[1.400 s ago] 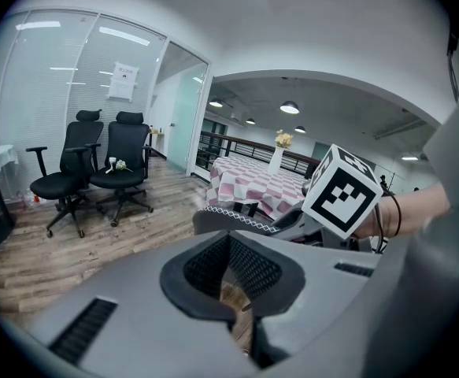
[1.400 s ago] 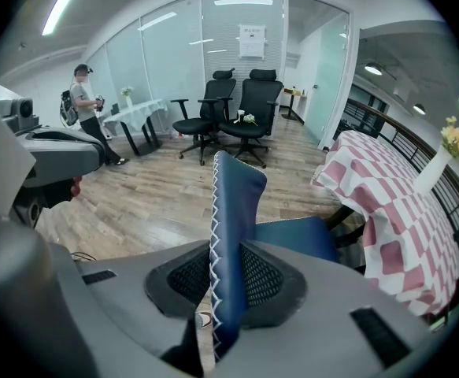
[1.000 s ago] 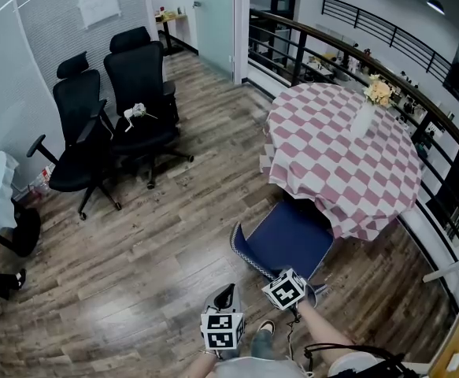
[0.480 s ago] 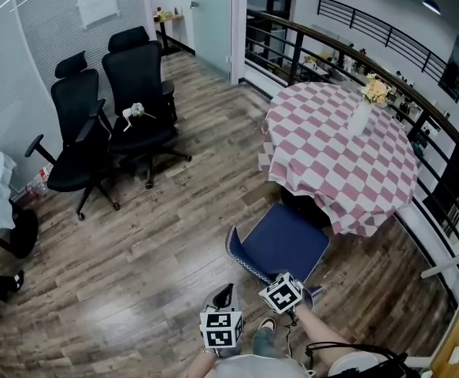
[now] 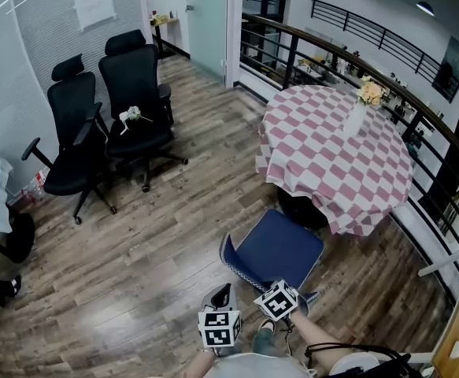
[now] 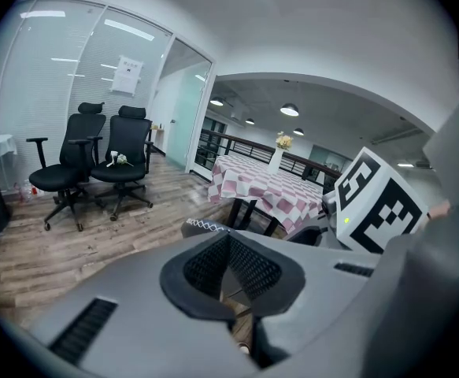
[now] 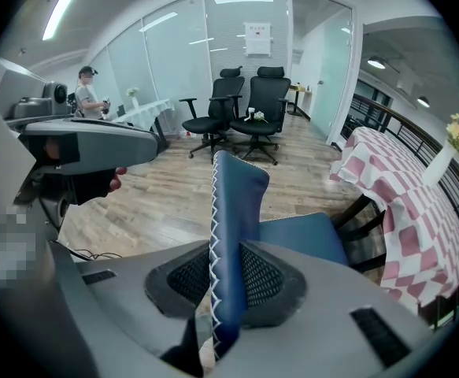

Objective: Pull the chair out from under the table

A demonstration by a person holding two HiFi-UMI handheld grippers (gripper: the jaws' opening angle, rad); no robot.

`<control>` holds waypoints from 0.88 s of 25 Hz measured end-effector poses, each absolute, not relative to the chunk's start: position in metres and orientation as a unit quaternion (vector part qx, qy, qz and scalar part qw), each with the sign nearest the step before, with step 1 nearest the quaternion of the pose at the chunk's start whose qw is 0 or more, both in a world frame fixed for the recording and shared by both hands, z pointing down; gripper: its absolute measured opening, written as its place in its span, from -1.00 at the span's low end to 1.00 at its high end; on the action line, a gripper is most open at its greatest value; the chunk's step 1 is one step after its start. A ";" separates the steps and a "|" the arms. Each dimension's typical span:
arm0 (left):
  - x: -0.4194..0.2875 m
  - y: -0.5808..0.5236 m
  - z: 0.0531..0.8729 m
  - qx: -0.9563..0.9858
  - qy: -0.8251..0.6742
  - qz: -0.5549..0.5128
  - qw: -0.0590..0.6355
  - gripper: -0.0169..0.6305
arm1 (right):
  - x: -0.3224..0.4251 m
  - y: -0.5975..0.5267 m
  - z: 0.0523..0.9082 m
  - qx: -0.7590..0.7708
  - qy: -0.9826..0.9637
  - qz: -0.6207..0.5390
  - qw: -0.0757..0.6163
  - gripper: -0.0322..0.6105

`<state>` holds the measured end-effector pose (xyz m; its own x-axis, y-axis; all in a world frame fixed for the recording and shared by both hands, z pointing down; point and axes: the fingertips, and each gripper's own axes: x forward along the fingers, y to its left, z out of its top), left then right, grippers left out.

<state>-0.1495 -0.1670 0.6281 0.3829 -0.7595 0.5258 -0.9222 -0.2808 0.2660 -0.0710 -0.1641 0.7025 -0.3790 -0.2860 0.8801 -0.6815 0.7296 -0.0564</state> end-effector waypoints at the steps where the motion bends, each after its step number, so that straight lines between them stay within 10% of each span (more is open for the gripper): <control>1: -0.151 -0.167 0.628 0.786 -0.534 0.149 0.271 -0.94 | -0.073 -0.162 0.702 0.301 -0.803 0.211 0.469 -0.61; 22: -0.161 -0.175 0.637 0.783 -0.536 0.149 0.280 -0.94 | -0.103 -0.130 0.705 0.285 -0.802 0.252 0.459 -0.60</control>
<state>-0.1613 -0.1753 0.6371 0.3811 -0.7558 0.5325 -0.9221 -0.2690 0.2781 -0.1026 -0.1302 0.7047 -0.4150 -0.2261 0.8813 -0.6899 0.7097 -0.1428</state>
